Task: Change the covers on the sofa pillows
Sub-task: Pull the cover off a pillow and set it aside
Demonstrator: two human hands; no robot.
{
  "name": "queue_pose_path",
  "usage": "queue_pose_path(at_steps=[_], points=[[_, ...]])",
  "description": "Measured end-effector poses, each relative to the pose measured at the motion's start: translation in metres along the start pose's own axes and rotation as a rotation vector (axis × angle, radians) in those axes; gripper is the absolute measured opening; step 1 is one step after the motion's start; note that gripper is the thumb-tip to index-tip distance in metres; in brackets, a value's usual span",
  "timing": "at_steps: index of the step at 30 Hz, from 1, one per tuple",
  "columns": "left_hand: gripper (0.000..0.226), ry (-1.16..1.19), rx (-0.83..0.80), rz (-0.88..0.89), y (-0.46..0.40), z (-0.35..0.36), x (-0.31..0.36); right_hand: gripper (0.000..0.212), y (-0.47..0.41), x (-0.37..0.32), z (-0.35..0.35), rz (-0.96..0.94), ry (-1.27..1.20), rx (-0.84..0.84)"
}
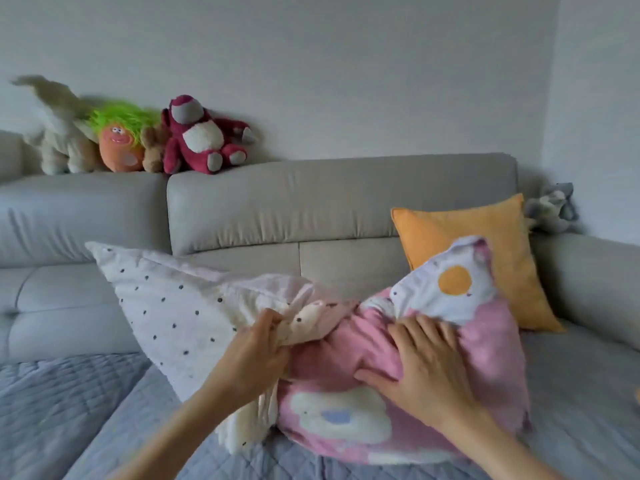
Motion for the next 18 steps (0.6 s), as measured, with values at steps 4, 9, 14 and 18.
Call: queue_pose_path(at_steps=[4, 9, 14, 18], points=[[0.045, -0.194, 0.186, 0.044, 0.009, -0.009, 0.017, 0.057, -0.036, -0.015, -0.020, 0.013, -0.086, 0.029], [0.058, -0.653, 0.369, 0.312, 0.009, -0.016, 0.047, 0.079, -0.047, -0.038, 0.035, 0.049, -0.012, -0.301], [0.034, -0.698, 0.297, 0.445, -0.003, 0.003, 0.049, 0.070, -0.004, -0.030, 0.024, 0.139, 0.114, -0.234], [0.027, -0.634, 0.297, 0.368, -0.003, 0.002, 0.042, 0.053, 0.003, -0.028, 0.002, 0.070, 0.098, -0.105]])
Point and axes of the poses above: each hand's wrist, its own y-axis away from the middle knuckle, its own z-axis out of the palm, x = y × z, the point moved 10 cm from there along -y, towards the middle knuckle, and after that the axes turned 6 degrees about x, right-handed, at the moved point
